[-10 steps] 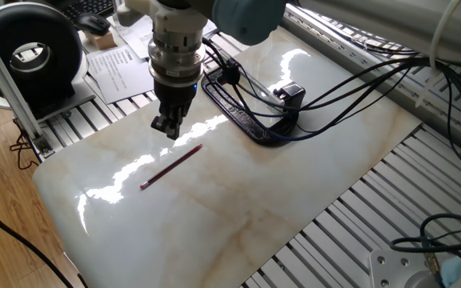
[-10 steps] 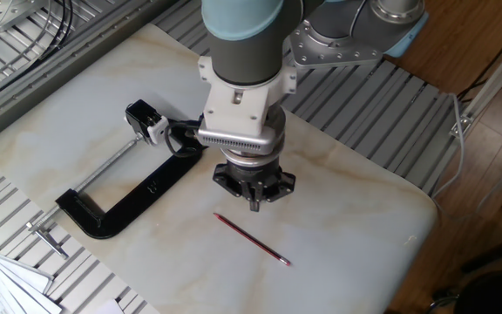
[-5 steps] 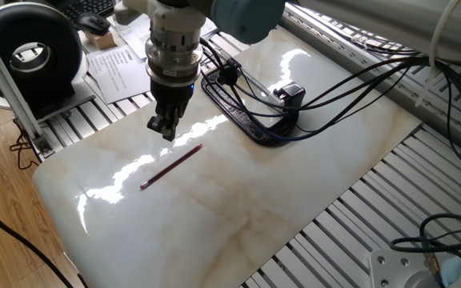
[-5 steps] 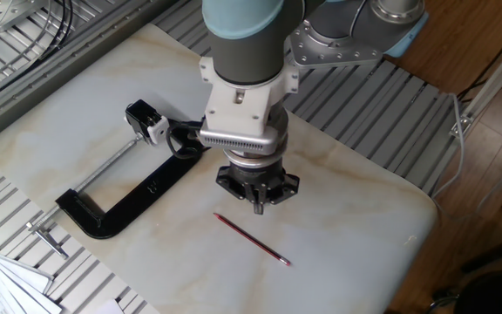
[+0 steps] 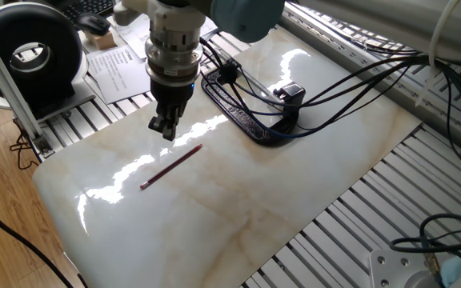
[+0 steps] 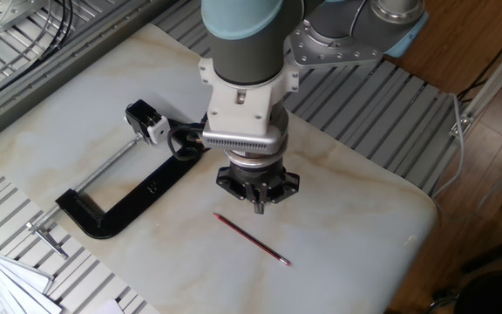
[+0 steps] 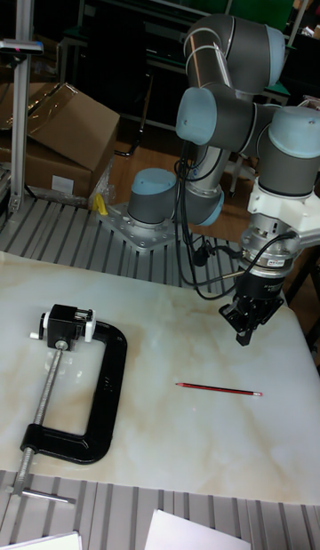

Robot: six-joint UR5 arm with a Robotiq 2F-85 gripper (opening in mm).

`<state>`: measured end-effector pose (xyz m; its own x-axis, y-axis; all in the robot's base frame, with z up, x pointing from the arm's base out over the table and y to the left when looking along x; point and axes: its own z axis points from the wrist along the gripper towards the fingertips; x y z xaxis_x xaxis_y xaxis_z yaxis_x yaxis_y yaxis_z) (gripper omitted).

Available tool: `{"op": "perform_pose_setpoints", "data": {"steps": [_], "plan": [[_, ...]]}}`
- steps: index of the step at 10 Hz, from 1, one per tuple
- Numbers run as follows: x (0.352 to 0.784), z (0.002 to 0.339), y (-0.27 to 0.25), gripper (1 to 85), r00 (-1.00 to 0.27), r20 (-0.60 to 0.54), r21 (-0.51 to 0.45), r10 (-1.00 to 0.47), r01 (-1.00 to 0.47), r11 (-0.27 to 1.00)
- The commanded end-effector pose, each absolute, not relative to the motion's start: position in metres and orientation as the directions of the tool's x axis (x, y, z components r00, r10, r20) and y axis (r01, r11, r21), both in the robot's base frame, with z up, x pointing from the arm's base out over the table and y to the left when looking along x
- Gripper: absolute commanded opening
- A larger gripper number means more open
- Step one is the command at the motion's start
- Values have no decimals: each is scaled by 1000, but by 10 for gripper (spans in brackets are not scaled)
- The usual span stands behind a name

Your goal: Insert the pencil into the pencil sharpener

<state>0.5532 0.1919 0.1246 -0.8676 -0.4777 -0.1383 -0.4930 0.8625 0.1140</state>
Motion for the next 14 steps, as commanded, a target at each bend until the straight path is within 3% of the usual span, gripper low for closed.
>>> {"op": "perform_pose_setpoints", "data": {"steps": [1, 4, 7, 14], "plan": [[555, 128, 196, 813, -863, -156, 124, -481, -501, 857], [576, 130, 195, 757, -885, -214, 98, -414, -441, 892], [577, 136, 213, 720, -892, -238, 150, -384, -424, 893], [589, 138, 216, 707, -921, -247, 135, -302, -341, 930]]}}
